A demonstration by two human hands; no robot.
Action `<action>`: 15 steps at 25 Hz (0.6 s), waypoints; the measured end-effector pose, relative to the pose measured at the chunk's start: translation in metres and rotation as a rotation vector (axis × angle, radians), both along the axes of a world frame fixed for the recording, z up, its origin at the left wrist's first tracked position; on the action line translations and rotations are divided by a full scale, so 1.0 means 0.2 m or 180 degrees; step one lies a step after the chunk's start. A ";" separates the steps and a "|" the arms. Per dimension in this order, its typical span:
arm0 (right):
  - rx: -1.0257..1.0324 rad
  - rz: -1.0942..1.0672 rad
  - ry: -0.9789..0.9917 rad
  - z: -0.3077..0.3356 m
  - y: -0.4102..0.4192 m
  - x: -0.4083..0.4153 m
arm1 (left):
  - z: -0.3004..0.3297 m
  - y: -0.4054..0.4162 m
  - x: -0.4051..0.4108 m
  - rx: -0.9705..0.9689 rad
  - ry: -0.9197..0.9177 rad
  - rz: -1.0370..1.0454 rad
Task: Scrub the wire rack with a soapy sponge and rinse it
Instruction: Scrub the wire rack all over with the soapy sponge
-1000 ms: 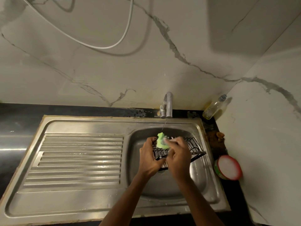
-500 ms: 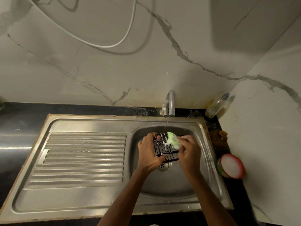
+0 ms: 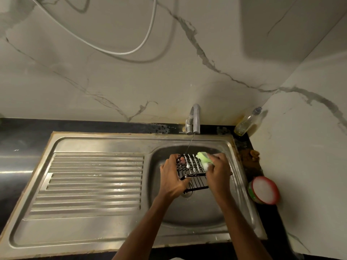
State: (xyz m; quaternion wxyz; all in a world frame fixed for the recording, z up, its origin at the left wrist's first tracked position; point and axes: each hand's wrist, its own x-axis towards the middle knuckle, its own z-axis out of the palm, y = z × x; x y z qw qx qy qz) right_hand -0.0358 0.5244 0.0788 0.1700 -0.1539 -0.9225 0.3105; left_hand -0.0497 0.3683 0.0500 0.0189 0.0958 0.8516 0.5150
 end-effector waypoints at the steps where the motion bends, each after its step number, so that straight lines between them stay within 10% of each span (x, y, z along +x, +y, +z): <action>1: 0.0007 0.0136 0.0038 0.01 -0.07 0.02 | 0.01 0.00 0.00 0.0053 0.0018 0.0003; 15: 0.0731 0.0640 0.0668 -0.05 -0.12 0.23 | -0.03 0.02 -0.07 0.0312 -0.0325 0.0250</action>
